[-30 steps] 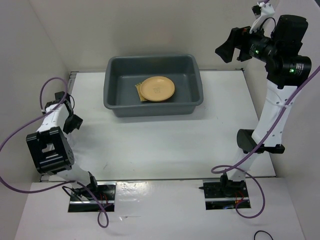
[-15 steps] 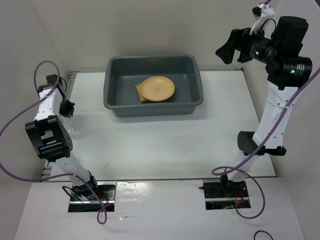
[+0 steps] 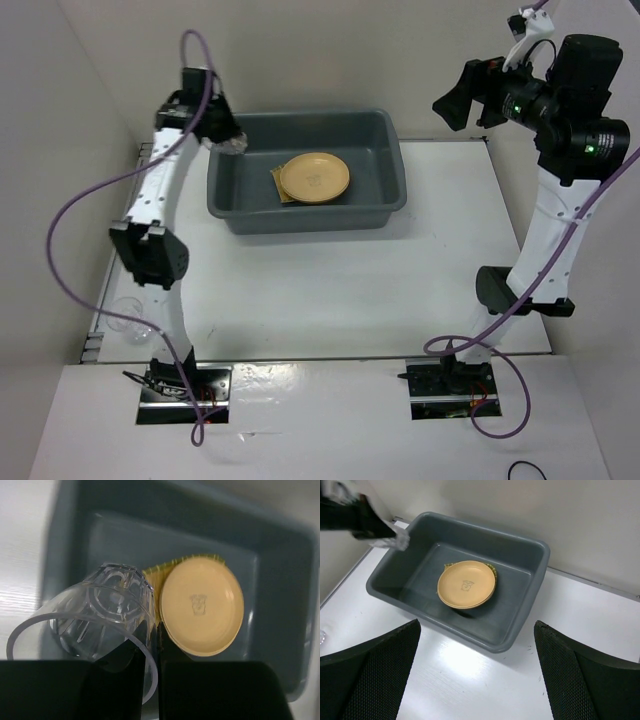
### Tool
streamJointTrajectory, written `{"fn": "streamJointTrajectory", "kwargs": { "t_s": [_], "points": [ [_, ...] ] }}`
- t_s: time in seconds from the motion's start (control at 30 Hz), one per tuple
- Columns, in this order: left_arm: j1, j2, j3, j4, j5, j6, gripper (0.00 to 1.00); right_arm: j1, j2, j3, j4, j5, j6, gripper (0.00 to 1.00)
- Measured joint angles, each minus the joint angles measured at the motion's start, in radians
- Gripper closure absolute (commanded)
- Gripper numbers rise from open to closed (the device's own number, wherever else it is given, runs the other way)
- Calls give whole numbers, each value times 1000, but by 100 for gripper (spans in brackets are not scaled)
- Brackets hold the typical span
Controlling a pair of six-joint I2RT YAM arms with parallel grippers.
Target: Place the mixed dishes into the plastic bin
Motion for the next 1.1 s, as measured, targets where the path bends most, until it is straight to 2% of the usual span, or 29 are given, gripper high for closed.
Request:
{"fn": "streamJointTrajectory", "kwargs": {
  "t_s": [0.2, 0.3, 0.43, 0.7, 0.9, 0.97, 1.0, 1.1],
  "points": [
    [-227, 348, 333, -259, -118, 79, 100, 0, -54, -8, 0, 7, -1, 2],
    [-278, 439, 389, -357, -134, 79, 100, 0, -80, -10, 0, 7, -3, 2],
    [-290, 485, 444, -462, -157, 75, 100, 0, -113, -21, 2, 8, -4, 2],
    [-278, 487, 447, -494, -206, 71, 100, 0, -121, -37, 0, 11, -4, 2],
    [-279, 492, 332, -500, -223, 69, 99, 0, -121, -37, 0, 11, -4, 2],
    [-279, 494, 314, -506, -232, 68, 93, 0, -121, -37, 0, 11, -4, 2],
    [-279, 496, 314, -510, -235, 68, 86, 0, -121, -37, 0, 11, -4, 2],
    [-279, 496, 336, -515, -249, 71, 41, 0, -121, -37, 0, 11, -4, 2]
  ]
}}
